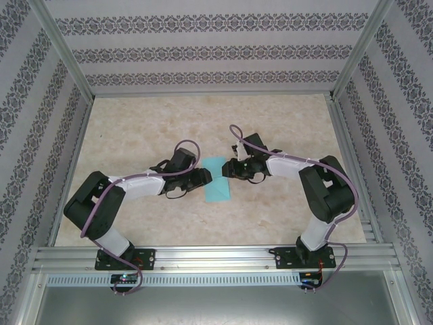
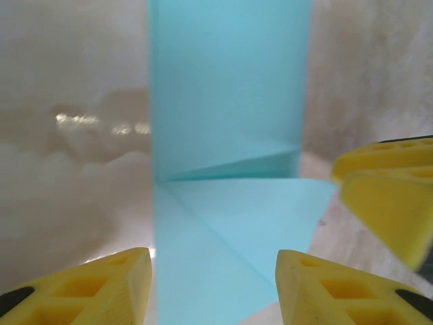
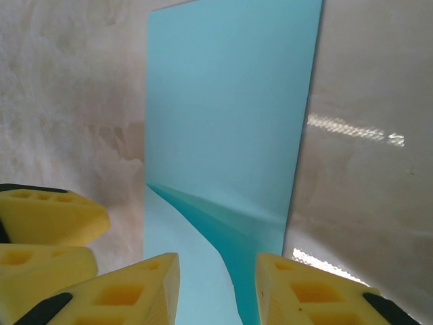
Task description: Fold a paper plane with a square sheet of paper (pick it up from the middle)
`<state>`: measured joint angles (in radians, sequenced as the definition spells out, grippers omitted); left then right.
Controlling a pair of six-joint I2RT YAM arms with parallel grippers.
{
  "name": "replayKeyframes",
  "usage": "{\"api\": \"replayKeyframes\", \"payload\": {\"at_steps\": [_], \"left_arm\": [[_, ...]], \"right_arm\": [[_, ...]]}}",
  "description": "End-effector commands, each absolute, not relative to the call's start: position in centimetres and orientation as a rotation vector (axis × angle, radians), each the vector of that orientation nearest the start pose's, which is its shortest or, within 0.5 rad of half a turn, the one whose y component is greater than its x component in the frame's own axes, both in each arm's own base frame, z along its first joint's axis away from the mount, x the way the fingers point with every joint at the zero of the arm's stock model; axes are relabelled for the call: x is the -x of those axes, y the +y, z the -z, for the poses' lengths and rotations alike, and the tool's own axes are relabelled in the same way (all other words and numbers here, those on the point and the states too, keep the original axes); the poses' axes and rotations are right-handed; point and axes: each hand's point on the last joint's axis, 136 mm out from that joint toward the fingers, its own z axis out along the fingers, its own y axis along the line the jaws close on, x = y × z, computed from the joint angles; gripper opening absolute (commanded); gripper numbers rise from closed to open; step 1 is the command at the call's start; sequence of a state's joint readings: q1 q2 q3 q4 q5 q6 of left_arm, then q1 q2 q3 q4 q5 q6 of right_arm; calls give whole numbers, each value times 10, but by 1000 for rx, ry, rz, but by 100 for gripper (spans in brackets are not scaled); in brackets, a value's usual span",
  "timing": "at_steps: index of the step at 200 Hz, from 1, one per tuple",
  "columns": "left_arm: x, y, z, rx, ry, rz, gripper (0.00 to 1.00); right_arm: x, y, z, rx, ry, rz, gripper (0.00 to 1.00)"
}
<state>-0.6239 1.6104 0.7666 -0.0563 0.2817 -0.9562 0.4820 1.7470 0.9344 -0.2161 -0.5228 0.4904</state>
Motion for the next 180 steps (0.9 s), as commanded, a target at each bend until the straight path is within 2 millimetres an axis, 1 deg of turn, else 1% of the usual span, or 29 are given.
{"api": "replayKeyframes", "payload": {"at_steps": [1,18,44,84,100,130,146,180], "left_arm": [[-293,-281,-60,318,2617,1089,55],[-293,-281,-56,325,2625,1098,55],[-292,-285,-54,317,2636,1116,55],[-293,-291,-53,299,2636,1151,54],[-294,-292,-53,287,2630,1157,53],[-297,-288,-58,259,2604,1126,53],[-296,-293,-61,230,2590,1155,53],[-302,-305,-71,181,2538,1245,53]], "right_arm": [[-308,273,-47,321,2707,-1115,36],[-306,275,-40,339,2723,-1142,35],[-305,275,-37,342,2725,-1150,29],[-311,270,-39,291,2701,-1155,10],[-313,267,-39,266,2692,-1158,5],[-319,260,-44,209,2656,-1178,3],[-320,259,-45,199,2653,-1184,3],[-320,260,-45,195,2653,-1197,4]]}}
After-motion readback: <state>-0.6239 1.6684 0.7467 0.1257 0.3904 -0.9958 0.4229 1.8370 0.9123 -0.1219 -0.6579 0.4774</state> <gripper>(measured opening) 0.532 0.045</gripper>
